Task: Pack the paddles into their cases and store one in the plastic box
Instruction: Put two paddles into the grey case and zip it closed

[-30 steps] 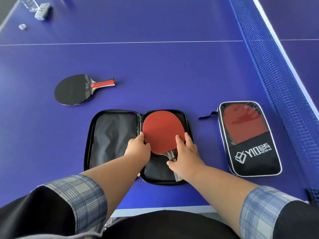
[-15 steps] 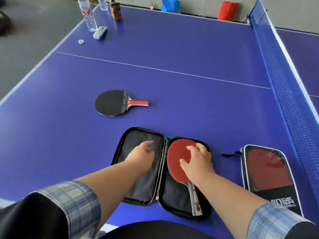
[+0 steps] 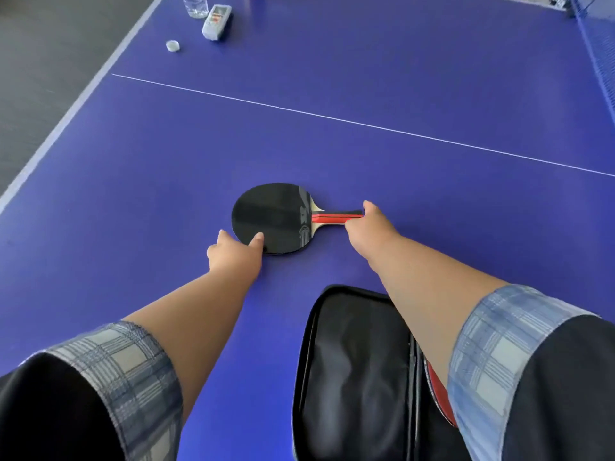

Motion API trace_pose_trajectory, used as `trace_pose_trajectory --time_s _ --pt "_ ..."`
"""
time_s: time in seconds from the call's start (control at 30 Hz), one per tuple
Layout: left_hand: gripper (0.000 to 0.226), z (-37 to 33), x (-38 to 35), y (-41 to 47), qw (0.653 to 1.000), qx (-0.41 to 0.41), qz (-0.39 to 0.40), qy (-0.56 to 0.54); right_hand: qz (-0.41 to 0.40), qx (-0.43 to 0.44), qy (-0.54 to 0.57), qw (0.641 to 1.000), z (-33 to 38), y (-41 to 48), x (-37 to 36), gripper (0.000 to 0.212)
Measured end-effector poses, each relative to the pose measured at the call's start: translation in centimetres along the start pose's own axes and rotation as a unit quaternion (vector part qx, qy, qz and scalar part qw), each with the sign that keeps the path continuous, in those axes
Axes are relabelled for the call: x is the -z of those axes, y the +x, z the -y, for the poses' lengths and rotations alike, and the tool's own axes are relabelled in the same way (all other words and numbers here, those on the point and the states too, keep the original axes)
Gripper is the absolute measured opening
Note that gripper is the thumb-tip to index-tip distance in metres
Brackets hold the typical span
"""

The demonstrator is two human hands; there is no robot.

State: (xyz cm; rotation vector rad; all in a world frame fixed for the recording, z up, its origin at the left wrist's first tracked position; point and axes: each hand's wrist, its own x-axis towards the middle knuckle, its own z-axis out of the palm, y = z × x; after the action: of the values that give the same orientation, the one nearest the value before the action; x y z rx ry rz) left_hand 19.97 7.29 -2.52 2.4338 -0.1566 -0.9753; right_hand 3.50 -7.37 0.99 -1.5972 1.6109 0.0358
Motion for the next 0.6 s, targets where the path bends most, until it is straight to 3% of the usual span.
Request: trace_pose_trajectory --time_s 0.13,0.27,0.47,0.6 --pt "0.071 -0.9 -0.5 2.4 1.0 -0.005 -0.008 0.005 0.015 -0.027 -0.033 0.999 1.2 1.9 -1.6 0.075" --pt "0.074 -0.7 -1.2 2.5 0.999 0.0 -0.024 -0.042 -0.011 -0.064 0.062 0.996 -0.4 2.2 -2.4 0.069" --pt "0.056 -0.4 -1.7 -0.4 0.969 -0.01 0.051 -0.242 -0.03 -0.017 0.128 0.991 -5.4 -0.2 -0.3 0.046" --pt "0.046 -0.9 -2.6 -4.4 0.956 -0.026 0.109 -0.27 -0.036 -0.002 0.145 0.989 -9.8 -3.8 3.7 0.014"
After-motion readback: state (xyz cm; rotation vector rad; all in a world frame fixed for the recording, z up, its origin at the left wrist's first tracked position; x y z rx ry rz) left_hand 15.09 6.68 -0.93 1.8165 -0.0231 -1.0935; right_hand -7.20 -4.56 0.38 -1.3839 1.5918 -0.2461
